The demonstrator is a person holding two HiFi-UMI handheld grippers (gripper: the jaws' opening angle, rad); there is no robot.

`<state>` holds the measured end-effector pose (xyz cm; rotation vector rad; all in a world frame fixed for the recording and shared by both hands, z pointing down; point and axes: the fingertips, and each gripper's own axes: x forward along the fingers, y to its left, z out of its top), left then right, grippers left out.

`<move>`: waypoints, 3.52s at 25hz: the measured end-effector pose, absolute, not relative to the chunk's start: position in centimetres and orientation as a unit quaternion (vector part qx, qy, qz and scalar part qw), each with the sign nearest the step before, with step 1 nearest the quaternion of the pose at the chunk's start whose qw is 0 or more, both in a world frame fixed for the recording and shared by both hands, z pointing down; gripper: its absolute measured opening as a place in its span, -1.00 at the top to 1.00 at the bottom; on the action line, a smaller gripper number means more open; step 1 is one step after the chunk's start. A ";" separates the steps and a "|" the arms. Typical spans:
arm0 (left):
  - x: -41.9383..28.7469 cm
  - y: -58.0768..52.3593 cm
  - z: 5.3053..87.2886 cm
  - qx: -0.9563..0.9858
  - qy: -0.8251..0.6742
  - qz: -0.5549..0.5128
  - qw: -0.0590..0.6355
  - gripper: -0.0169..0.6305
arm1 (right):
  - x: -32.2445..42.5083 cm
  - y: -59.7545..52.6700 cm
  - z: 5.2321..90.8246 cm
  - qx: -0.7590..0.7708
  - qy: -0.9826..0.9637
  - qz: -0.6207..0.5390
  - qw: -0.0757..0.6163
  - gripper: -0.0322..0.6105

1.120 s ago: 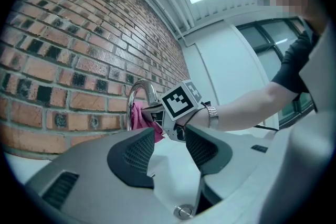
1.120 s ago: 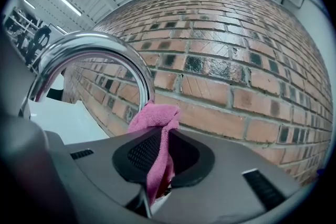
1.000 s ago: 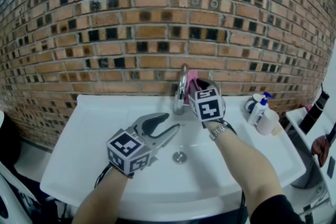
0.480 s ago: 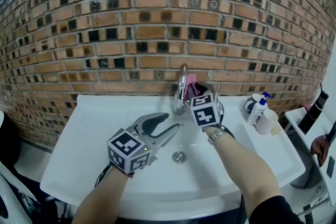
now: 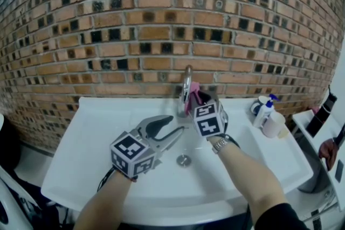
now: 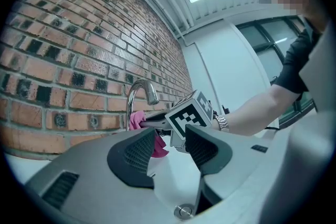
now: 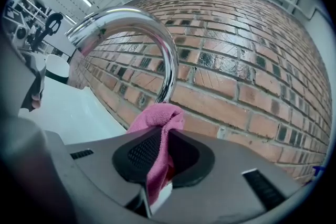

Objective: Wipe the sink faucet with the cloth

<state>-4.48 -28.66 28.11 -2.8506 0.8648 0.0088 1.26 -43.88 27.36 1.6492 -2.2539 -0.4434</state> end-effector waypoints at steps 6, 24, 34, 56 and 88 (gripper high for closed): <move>-4.6 -28.7 28.1 -0.953 0.292 0.002 0.081 0.35 | 0.7 -43.2 28.4 0.567 -0.793 -0.153 0.161 0.75; -4.4 -28.7 28.5 -0.953 0.291 -0.003 0.083 0.35 | 0.0 -42.1 33.8 0.539 -0.808 -0.132 0.199 0.75; -4.5 -28.8 28.5 -0.953 0.292 -0.004 0.083 0.35 | -0.6 -41.8 35.8 0.521 -0.815 -0.121 0.224 0.75; -4.1 -28.6 28.7 -0.955 0.286 -0.007 0.083 0.35 | 1.5 -40.9 37.7 0.515 -0.814 -0.094 0.250 0.75; -4.3 -28.7 28.7 -0.954 0.290 -0.008 0.083 0.35 | 8.6 -42.0 33.3 0.583 -0.782 -0.085 0.203 0.76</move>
